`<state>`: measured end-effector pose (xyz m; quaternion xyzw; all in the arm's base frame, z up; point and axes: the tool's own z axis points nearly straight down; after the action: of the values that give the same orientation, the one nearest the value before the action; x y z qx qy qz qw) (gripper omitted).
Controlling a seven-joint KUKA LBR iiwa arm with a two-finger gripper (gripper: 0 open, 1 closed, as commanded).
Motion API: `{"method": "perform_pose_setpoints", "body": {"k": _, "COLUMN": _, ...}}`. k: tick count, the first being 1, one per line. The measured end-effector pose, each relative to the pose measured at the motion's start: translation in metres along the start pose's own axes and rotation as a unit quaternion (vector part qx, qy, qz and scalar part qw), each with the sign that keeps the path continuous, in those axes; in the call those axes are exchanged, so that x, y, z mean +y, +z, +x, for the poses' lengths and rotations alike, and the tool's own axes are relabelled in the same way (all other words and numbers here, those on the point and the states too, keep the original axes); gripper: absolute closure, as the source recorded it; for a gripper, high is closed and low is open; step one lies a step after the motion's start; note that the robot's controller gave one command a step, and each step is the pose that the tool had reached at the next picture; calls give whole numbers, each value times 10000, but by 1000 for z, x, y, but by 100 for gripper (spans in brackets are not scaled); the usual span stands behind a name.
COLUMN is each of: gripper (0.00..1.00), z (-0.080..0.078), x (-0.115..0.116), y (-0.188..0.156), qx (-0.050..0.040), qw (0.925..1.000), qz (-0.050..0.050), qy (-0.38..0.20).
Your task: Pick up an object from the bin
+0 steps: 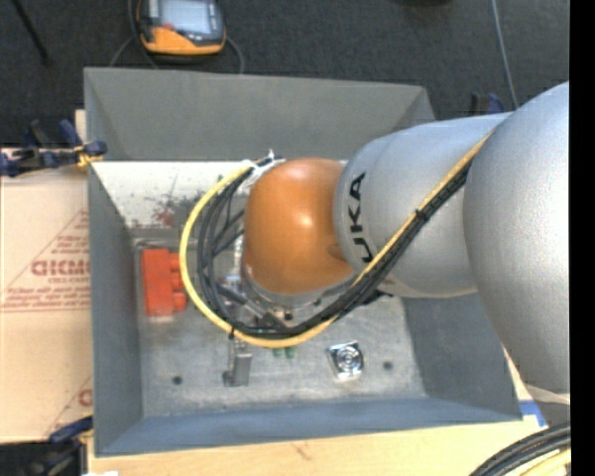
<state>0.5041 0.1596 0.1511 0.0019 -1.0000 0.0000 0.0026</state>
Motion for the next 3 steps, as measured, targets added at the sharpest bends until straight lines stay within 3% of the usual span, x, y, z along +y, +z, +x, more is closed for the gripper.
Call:
{"method": "perform_pose_setpoints", "body": {"k": 1, "gripper": 0, "z": -67, "x": -79, "y": 84, "qx": -33, "qw": 9993, "qz": 16, "qy": 374}}
{"method": "perform_pose_setpoints", "body": {"k": 2, "gripper": 0, "z": -85, "x": -29, "y": 48, "qx": -62, "qw": 9988, "qz": -21, "qy": 481}}
{"method": "perform_pose_setpoints", "body": {"k": 3, "gripper": 0, "z": -92, "x": -51, "y": 50, "qx": -23, "qw": 9970, "qz": -16, "qy": 771}}
